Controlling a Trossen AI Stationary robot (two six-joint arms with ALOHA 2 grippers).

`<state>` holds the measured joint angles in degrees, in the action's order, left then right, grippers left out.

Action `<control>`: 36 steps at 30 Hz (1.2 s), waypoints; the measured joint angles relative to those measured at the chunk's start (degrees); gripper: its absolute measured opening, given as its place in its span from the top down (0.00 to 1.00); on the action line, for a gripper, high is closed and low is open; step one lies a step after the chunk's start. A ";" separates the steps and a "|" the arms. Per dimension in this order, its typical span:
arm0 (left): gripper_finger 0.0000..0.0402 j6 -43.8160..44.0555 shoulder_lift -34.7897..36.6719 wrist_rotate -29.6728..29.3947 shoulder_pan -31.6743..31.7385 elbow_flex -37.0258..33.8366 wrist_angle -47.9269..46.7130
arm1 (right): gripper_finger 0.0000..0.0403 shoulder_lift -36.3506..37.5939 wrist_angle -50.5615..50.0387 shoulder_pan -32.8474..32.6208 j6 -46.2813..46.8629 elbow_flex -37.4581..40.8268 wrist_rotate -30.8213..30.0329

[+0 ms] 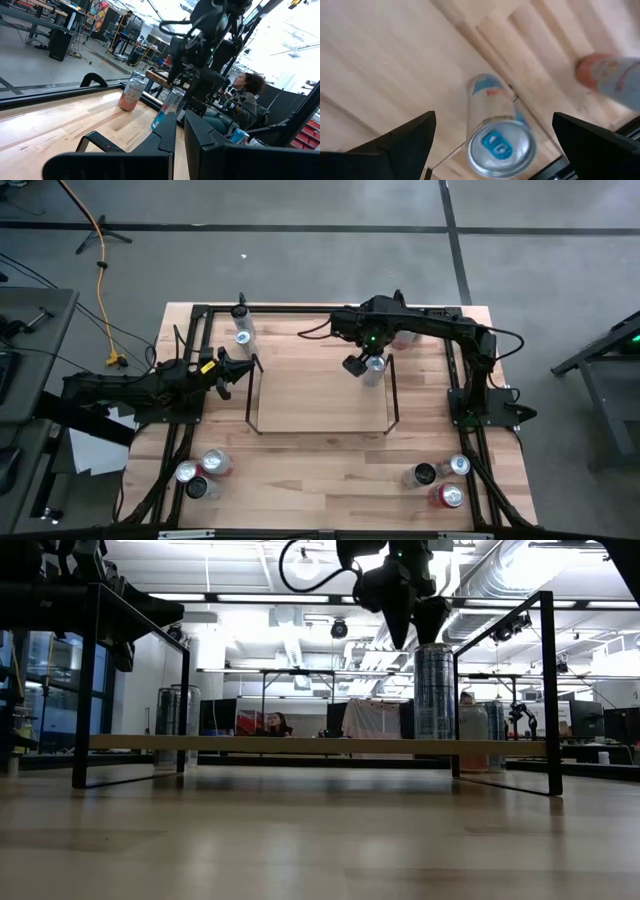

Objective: Place canned beverage on shelf
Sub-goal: Put the blue soda can aligned with the other blue soda can on the shelf

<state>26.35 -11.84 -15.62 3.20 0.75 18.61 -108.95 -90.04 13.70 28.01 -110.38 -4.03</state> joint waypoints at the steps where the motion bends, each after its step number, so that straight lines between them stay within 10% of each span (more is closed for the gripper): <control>1: 1.00 0.00 0.00 0.02 0.00 0.00 0.00 | 0.04 0.00 0.11 0.17 -0.02 -0.63 -1.19; 22: 1.00 0.00 0.00 0.01 0.00 0.00 0.00 | 0.04 0.00 0.08 0.78 -19.53 -22.02 -9.29; 36: 1.00 1.99 0.01 0.00 0.00 0.02 1.16 | 0.04 19.91 10.26 0.93 -16.03 -1.43 -9.86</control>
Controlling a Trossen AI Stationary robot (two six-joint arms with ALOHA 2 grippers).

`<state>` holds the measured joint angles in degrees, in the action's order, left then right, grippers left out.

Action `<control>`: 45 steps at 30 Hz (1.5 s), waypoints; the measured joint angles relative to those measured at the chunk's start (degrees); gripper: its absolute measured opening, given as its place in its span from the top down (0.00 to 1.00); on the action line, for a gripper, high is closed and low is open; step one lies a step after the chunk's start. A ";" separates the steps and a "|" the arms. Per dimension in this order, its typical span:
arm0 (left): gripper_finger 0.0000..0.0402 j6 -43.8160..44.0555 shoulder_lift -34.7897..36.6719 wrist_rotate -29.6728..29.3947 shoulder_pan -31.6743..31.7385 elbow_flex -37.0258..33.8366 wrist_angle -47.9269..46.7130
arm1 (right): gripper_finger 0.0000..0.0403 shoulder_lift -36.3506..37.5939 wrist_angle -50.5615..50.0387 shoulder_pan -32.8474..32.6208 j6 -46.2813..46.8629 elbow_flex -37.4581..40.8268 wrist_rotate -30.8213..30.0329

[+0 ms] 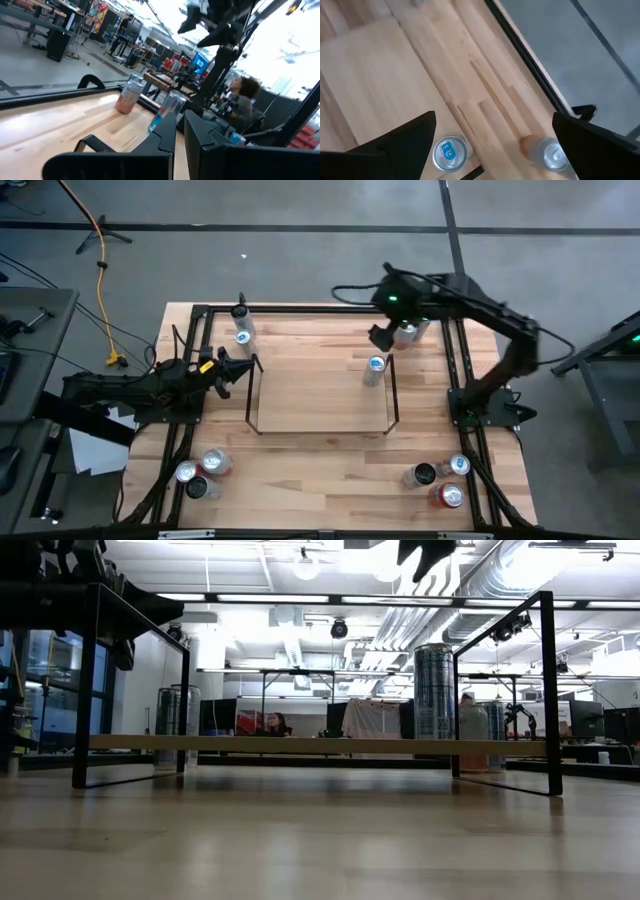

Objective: Place canned beverage on shelf
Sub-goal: Put the blue soda can aligned with the other blue soda can on the shelf

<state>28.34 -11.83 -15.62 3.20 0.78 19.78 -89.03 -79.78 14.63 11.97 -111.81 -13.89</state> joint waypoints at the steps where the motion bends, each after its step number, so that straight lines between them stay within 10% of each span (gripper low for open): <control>1: 1.00 1.06 0.01 0.00 -0.02 0.00 0.04 | 0.04 2.43 2.02 0.00 1.54 3.17 0.00; 12: 1.00 5.48 -2.46 -1.27 1.97 8.57 8.31 | 0.04 17.81 18.60 -0.04 15.63 25.24 2.09; 19: 0.92 -2.05 -17.22 -5.19 8.85 36.87 -22.69 | 0.04 18.20 22.16 -0.04 13.35 25.30 2.56; 28: 0.57 -7.58 -36.46 -5.20 18.95 68.99 -60.87 | 0.04 18.31 23.74 -0.04 9.01 25.22 3.29; 36: 0.26 4.16 -43.24 -4.96 21.72 72.17 -72.38 | 0.04 18.31 23.51 -0.04 5.26 25.22 3.39; 45: 0.21 15.26 -49.71 -4.77 25.43 72.19 -84.33 | 0.04 18.31 24.41 -0.02 4.47 25.28 3.37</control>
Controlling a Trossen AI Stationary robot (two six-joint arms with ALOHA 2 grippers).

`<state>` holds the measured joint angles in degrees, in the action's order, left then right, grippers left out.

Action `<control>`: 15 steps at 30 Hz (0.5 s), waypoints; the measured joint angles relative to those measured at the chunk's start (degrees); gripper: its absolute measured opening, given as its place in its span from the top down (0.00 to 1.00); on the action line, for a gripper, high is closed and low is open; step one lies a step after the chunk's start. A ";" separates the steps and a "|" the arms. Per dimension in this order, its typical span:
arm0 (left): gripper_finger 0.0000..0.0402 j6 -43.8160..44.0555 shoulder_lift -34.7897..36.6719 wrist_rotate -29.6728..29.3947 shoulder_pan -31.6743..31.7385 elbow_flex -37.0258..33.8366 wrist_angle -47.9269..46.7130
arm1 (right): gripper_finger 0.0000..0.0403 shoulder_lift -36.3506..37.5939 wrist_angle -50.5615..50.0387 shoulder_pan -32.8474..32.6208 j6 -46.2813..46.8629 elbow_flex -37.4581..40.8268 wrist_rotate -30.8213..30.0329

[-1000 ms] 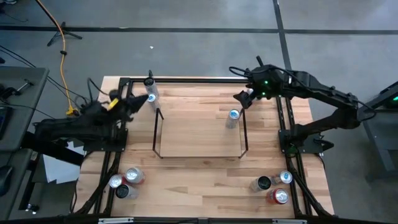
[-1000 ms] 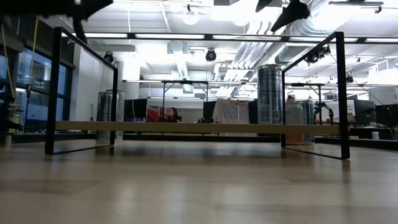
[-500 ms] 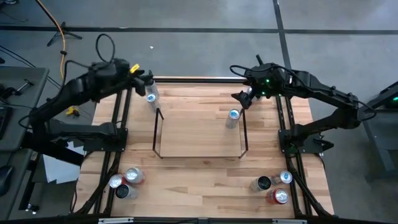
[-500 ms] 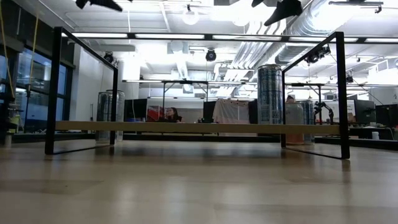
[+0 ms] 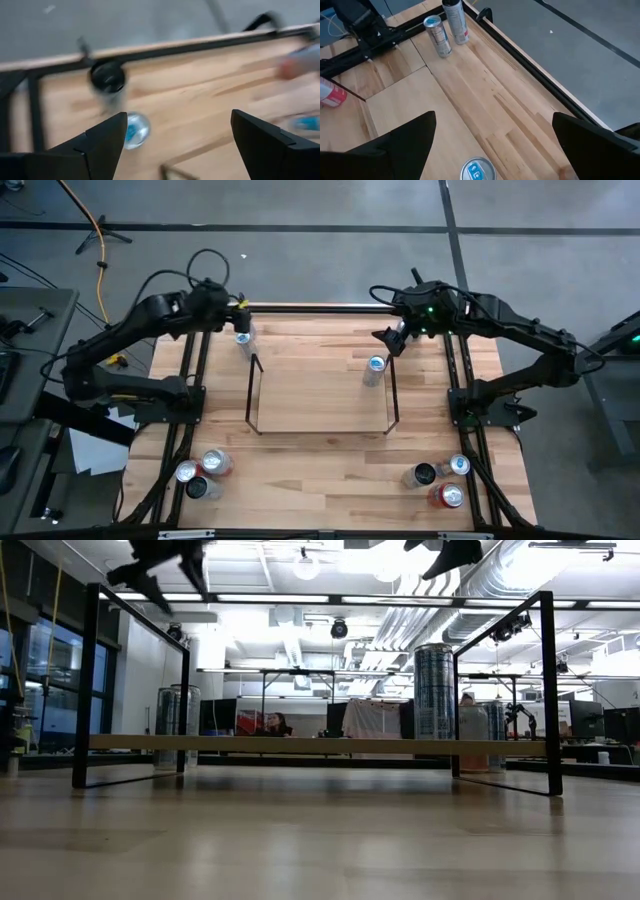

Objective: Place canned beverage on shelf
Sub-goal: Put the blue soda can aligned with the other blue soda can on the shelf

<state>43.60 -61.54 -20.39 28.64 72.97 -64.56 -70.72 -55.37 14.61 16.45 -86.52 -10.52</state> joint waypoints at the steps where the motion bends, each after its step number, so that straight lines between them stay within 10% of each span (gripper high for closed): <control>1: 0.21 1.14 -0.93 -0.25 0.61 0.00 -1.36 | 0.04 -0.02 0.02 0.00 0.09 0.02 0.00; 15: 0.21 7.19 -11.82 1.87 2.09 -4.94 -4.59 | 0.04 -0.13 0.04 0.00 1.51 0.09 -0.01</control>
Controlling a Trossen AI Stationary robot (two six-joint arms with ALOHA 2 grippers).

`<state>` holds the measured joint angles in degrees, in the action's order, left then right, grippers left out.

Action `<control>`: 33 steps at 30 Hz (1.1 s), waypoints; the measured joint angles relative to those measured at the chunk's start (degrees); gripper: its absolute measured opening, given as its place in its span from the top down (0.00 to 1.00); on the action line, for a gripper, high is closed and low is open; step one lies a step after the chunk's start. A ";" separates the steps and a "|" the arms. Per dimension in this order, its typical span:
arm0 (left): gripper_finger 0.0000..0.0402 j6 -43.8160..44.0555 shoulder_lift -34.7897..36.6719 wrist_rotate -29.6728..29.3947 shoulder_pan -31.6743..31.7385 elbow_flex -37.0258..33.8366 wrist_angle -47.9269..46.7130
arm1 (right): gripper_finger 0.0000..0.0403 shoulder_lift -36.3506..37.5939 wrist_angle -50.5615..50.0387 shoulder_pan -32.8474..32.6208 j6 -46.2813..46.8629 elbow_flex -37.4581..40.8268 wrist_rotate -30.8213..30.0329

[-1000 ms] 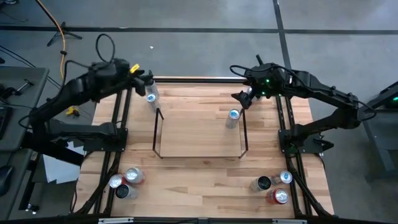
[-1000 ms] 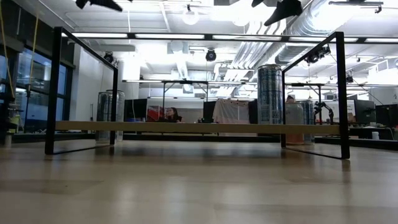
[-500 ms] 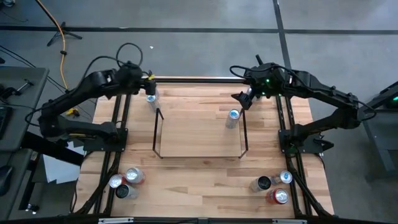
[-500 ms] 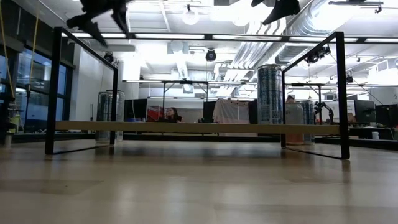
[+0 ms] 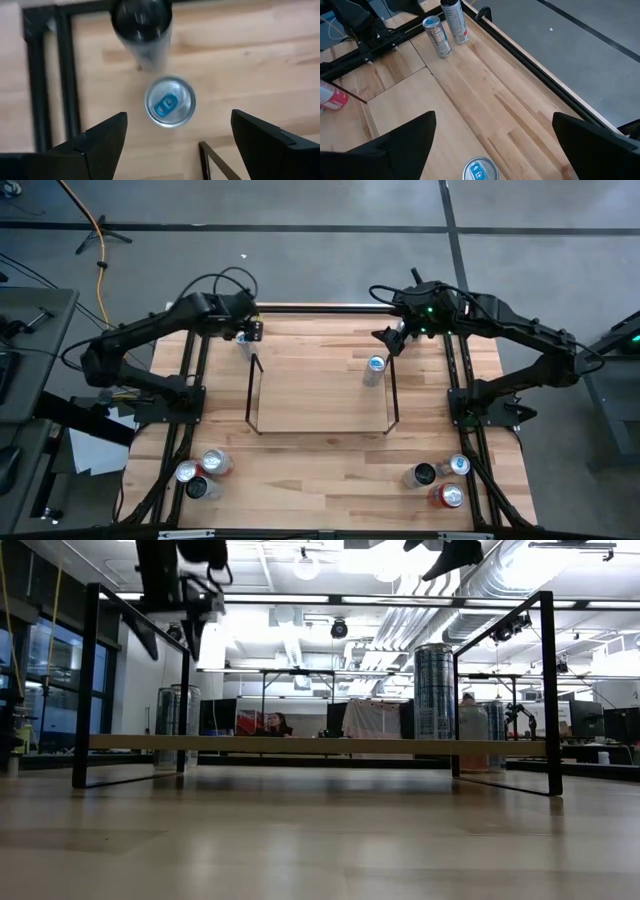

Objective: Place canned beverage on shelf
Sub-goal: Put the blue soda can aligned with the other blue soda can on the shelf

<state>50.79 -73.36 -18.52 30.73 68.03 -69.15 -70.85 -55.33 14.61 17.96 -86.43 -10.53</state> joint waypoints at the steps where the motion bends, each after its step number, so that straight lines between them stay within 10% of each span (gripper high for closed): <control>1: 0.21 0.76 0.21 1.08 0.21 -1.59 0.98 | 0.04 0.00 0.00 0.00 0.00 0.00 -0.01; 23: 0.22 7.82 1.86 1.90 4.19 -15.91 19.09 | 0.04 -0.92 2.58 0.00 0.07 0.04 -0.03; 33: 0.39 9.11 -1.17 0.95 4.19 -15.91 19.85 | 0.04 -0.90 2.97 0.01 0.63 0.04 -0.03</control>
<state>59.90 -74.54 -17.56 34.92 52.12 -49.30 -71.75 -52.36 14.62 18.59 -86.39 -10.56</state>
